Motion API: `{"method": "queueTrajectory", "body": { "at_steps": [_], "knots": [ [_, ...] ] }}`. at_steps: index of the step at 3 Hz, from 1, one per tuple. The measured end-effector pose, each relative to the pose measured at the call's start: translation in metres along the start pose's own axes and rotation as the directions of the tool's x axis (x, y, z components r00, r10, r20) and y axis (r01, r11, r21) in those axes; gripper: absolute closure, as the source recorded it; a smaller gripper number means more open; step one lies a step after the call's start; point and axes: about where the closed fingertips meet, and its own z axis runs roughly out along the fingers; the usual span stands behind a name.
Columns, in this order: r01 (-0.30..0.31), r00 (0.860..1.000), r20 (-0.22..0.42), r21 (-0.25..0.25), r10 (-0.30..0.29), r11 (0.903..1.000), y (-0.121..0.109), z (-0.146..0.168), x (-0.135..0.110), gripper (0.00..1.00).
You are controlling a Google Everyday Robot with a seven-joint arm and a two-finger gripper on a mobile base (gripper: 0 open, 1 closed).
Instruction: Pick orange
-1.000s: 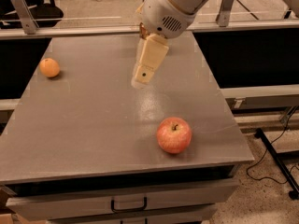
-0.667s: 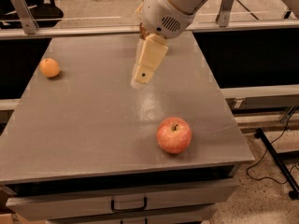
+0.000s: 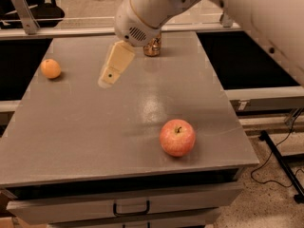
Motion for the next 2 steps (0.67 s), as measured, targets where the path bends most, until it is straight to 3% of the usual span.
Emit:
{"method": "queueTrajectory", "body": {
  "at_steps": [1,2],
  "knots": [
    [-0.012,0.991,0.130,-0.035,0.017,0.9993,-0.019,0.060,-0.040,0.00],
    [-0.022,0.970,0.240,-0.065,0.037,0.9977,-0.032,0.110,-0.072,0.00]
  ]
}}
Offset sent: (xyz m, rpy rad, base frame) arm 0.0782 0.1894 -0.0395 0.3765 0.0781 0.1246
